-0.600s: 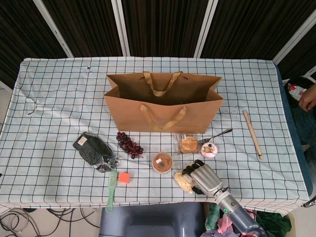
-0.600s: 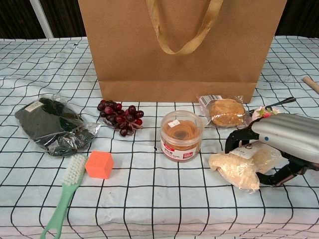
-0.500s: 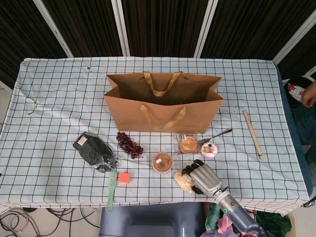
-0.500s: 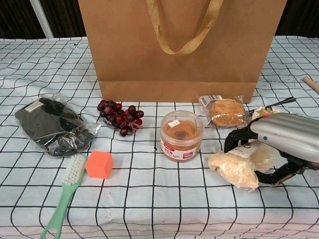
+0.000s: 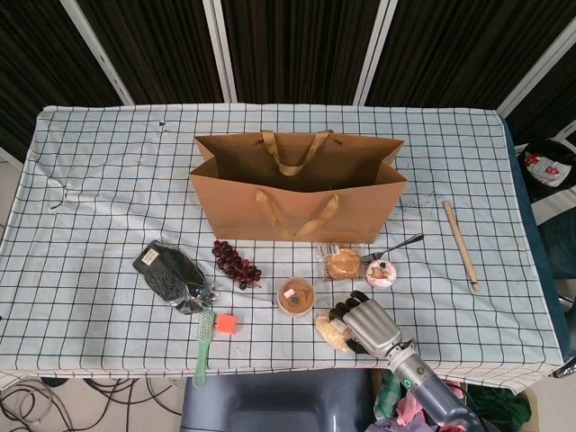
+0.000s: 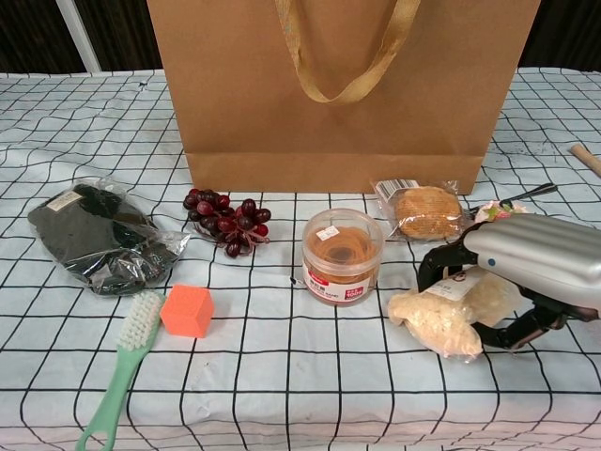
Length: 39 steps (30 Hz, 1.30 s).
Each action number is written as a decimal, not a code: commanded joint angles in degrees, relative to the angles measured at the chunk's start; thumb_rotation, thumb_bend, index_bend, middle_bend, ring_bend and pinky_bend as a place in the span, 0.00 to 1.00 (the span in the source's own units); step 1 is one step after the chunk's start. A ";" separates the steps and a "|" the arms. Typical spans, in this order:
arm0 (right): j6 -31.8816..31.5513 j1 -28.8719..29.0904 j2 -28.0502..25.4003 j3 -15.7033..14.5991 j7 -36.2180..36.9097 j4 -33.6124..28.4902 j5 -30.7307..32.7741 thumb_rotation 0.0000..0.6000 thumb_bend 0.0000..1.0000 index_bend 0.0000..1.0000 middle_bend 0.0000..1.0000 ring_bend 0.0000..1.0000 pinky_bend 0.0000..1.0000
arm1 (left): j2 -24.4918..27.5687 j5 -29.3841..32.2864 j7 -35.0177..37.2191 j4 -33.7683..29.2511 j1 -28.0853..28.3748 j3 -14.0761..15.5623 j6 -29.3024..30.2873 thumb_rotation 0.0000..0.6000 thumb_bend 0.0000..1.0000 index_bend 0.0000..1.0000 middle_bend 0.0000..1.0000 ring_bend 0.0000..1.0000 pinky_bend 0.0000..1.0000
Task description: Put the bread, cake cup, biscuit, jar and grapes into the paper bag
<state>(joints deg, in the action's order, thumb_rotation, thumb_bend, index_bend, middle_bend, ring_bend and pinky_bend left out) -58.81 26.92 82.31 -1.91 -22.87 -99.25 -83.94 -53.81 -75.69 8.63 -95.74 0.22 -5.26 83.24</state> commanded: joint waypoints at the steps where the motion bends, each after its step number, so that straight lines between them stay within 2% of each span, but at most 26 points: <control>1: 0.05 0.17 -0.03 0.13 -0.40 -0.14 0.08 1.00 0.39 0.38 0.35 0.32 0.21 | 0.11 -0.13 0.06 -0.13 -0.12 0.05 0.22 1.00 0.10 0.03 0.08 0.00 0.07; 6: -1.10 -0.01 -0.29 0.61 0.42 -0.94 -0.22 1.00 0.43 0.41 0.38 0.34 0.23 | 0.14 -0.56 -0.07 -0.42 -0.20 0.22 0.44 1.00 0.10 0.03 0.08 0.00 0.07; 13: -4.38 -1.34 -1.35 1.47 6.26 -2.28 -0.99 1.00 0.45 0.44 0.40 0.36 0.26 | 0.30 0.00 -0.16 -0.36 0.06 0.24 -0.44 1.00 0.10 0.03 0.08 0.00 0.07; 19: -10.87 -3.66 -4.42 2.36 13.30 -5.30 -4.53 1.00 0.45 0.44 0.40 0.36 0.26 | 0.50 -0.12 0.21 -0.49 -0.18 0.23 0.01 1.00 0.10 0.03 0.08 0.00 0.07; 21: -15.51 -5.27 -7.14 3.14 16.40 -7.67 -6.67 1.00 0.45 0.44 0.40 0.36 0.26 | 0.47 -0.18 0.21 -0.49 -0.20 0.25 0.06 1.00 0.10 0.03 0.08 0.00 0.07; 25: -20.65 -6.82 -11.99 4.34 21.13 -10.33 -9.57 1.00 0.45 0.44 0.40 0.36 0.26 | 0.40 -0.26 -0.11 -0.54 -0.08 0.41 -0.24 1.00 0.10 0.03 0.08 0.00 0.07; 29: -23.72 -7.21 -15.61 6.95 24.16 -12.62 -9.76 1.00 0.45 0.44 0.40 0.36 0.26 | 0.35 -0.44 -0.42 -0.69 0.00 0.55 -0.36 1.00 0.10 0.03 0.08 0.00 0.07; 36: -26.22 -4.87 -21.51 15.32 25.50 -16.02 -7.17 1.00 0.45 0.44 0.39 0.36 0.26 | 0.30 -0.26 -0.66 -0.83 0.02 0.51 -0.36 1.00 0.10 0.03 0.08 0.00 0.07; 38: -24.80 -2.90 -23.08 18.80 24.01 -17.31 -3.98 1.00 0.45 0.44 0.39 0.36 0.26 | 0.26 -0.09 -0.75 -0.82 0.08 0.46 -0.48 1.00 0.10 0.03 0.08 0.00 0.07; 39: -24.34 -2.43 -23.40 19.48 23.74 -17.51 -3.27 1.00 0.45 0.44 0.39 0.36 0.26 | 0.26 -0.07 -0.77 -0.81 0.09 0.47 -0.52 1.00 0.10 0.03 0.08 0.00 0.07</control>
<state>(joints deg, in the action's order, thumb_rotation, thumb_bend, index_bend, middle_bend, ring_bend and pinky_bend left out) -84.16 22.50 60.71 14.75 2.08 -115.28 -90.13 -53.55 -75.77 7.86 -96.56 0.31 -4.78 82.73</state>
